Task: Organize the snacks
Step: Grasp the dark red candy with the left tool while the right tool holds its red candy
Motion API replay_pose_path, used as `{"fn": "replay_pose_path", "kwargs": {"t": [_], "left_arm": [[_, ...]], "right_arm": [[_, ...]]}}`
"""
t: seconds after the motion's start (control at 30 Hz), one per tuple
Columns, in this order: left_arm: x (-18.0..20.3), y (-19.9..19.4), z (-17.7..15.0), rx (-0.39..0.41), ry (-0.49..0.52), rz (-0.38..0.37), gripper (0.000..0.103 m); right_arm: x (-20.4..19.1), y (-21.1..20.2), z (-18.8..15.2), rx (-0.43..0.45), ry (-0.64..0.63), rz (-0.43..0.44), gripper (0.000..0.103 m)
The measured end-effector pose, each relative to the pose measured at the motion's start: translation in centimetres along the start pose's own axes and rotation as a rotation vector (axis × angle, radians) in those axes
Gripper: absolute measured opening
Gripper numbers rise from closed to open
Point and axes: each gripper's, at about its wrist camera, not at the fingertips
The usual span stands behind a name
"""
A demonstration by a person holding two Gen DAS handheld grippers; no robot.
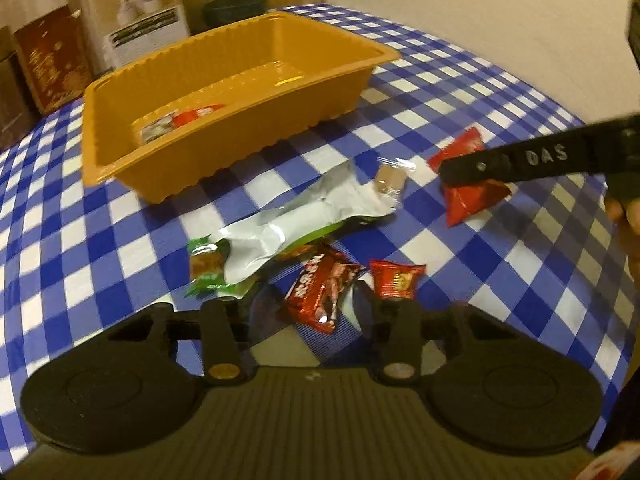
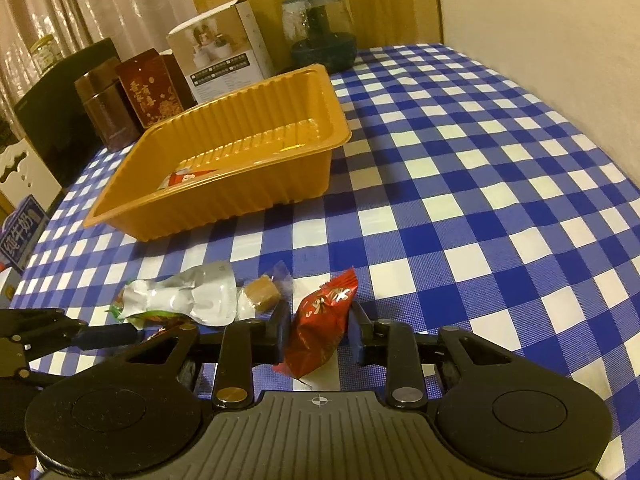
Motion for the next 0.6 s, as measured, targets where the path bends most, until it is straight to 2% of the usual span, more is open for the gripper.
{"fn": "replay_pose_path", "kwargs": {"t": [0.1,0.2,0.37,0.47,0.6], "left_arm": [[0.6,0.2,0.1,0.011,0.063,0.003,0.040],[0.3,0.4,0.4,0.019,0.072,-0.005,0.040],[-1.1,0.7,0.8,0.005,-0.001,-0.055,0.039],[-1.1,0.6,0.9,-0.005,-0.026,-0.067,0.029],[-1.1,0.2,0.8,-0.018,-0.056,-0.080,0.024]], "right_arm": [[0.1,0.2,0.0,-0.007,0.013,-0.006,0.032],[0.1,0.4,0.0,-0.010,0.024,-0.006,0.032],[0.0,0.4,0.0,-0.009,0.023,-0.007,0.032],[-0.1,0.5,0.0,-0.013,0.018,-0.003,0.032],[-0.5,0.5,0.0,-0.011,0.001,-0.002,0.031]]}}
Point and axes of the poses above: each gripper's, at about its wrist camera, not at the fingertips, and y roughly the way its jaws point, x to its right, z to its top, and after that the axes turned 2 degrees about -x, right-handed
